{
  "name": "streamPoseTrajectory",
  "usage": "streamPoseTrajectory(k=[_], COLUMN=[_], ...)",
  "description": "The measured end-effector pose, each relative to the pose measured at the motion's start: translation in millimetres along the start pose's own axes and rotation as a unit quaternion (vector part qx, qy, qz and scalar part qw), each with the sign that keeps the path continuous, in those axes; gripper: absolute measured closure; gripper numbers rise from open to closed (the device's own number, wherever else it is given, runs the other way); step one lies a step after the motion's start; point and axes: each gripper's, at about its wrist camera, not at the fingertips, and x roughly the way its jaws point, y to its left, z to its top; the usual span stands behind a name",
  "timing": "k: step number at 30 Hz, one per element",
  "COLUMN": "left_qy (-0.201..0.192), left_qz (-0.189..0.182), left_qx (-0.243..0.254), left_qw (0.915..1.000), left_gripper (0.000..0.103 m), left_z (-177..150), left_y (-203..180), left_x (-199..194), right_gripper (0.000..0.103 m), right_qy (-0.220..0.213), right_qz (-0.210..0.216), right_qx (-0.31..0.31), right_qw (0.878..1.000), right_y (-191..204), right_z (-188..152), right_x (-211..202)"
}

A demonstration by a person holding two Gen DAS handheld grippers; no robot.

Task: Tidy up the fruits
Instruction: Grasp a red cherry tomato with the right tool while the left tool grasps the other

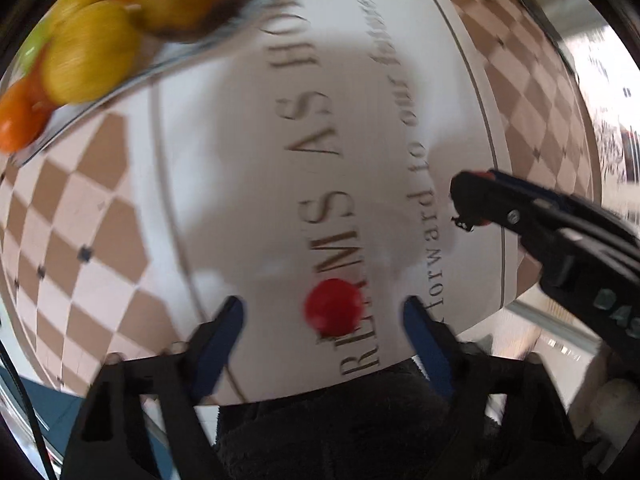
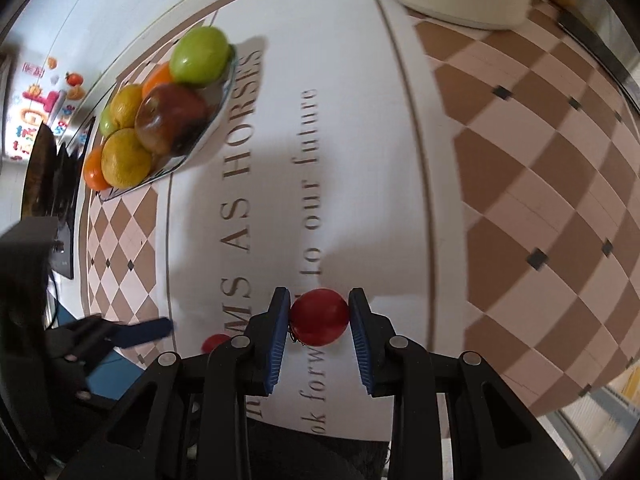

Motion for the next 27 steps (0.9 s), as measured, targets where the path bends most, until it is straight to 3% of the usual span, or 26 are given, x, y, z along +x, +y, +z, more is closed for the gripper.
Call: streamPoseTrajectory(k=[1, 4, 11, 15, 18, 21, 25, 27], left_qy=[0.003, -0.014, -0.031, -0.043, -0.071, -0.108, -0.147, -0.160], left_qz=[0.004, 0.015, 0.019, -0.017, -0.053, -0.090, -0.145, -0.150], left_qx=[0.009, 0.030, 0.029, -0.029, -0.083, -0.150, -0.249, -0.280], left_qw=[1.0000, 0.9993, 0.9989, 0.9985, 0.9927, 0.9786, 0.9462, 0.9346], left_gripper=[0.054, 0.074, 0.078, 0.078, 0.079, 0.079, 0.079, 0.079], left_z=[1.0, 2.9, 7.3, 8.9, 2.6, -4.7, -13.0, -15.2], left_y=[-4.9, -15.7, -9.2, 21.6, 49.9, 93.1, 172.1, 203.4], left_x=[4.6, 3.8, -8.3, -33.4, -63.6, -99.6, -129.9, -136.6], right_gripper=[0.070, 0.070, 0.070, 0.070, 0.070, 0.070, 0.070, 0.070], right_qy=[-0.001, -0.004, -0.016, -0.023, -0.029, -0.035, -0.035, -0.038], right_qz=[0.000, -0.003, 0.007, 0.022, 0.046, 0.076, 0.125, 0.128], right_qx=[0.003, 0.007, 0.015, 0.009, -0.001, -0.021, -0.062, -0.078], right_qw=[1.000, 1.000, 1.000, 0.999, 0.999, 0.996, 0.990, 0.988], right_y=[-2.3, -5.2, -8.1, -4.9, 5.6, 25.8, 72.0, 94.3], right_z=[-1.2, -3.5, -1.6, 1.4, 8.5, 17.6, 35.3, 44.3], right_x=[-1.6, -4.2, -12.8, -21.5, -29.9, -36.5, -37.5, -35.1])
